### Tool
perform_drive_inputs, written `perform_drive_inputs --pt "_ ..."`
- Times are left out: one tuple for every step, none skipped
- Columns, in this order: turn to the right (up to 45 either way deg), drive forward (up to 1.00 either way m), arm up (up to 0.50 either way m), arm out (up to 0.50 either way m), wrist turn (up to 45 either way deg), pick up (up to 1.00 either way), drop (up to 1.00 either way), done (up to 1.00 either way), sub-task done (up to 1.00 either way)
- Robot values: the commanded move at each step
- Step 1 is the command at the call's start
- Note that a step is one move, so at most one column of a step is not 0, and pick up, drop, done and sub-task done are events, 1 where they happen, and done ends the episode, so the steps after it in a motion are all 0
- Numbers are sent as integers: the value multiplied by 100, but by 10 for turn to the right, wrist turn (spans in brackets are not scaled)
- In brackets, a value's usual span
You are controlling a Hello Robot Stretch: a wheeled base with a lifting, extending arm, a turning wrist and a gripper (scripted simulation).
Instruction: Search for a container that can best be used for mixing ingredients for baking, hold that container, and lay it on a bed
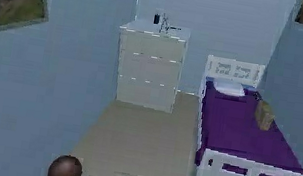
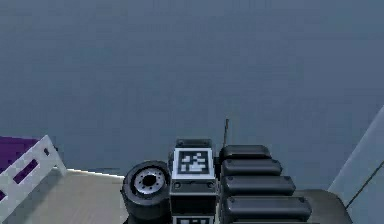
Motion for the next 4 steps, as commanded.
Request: perform_drive_inputs --pt "0 95 0 0 0 0 0 0 0" --pt "150 0 0 0 0 0 0 0 0" --pt "0 100 0 0 0 0 0 0 0" --pt "450 0 0 0 0 0 0 0 0"
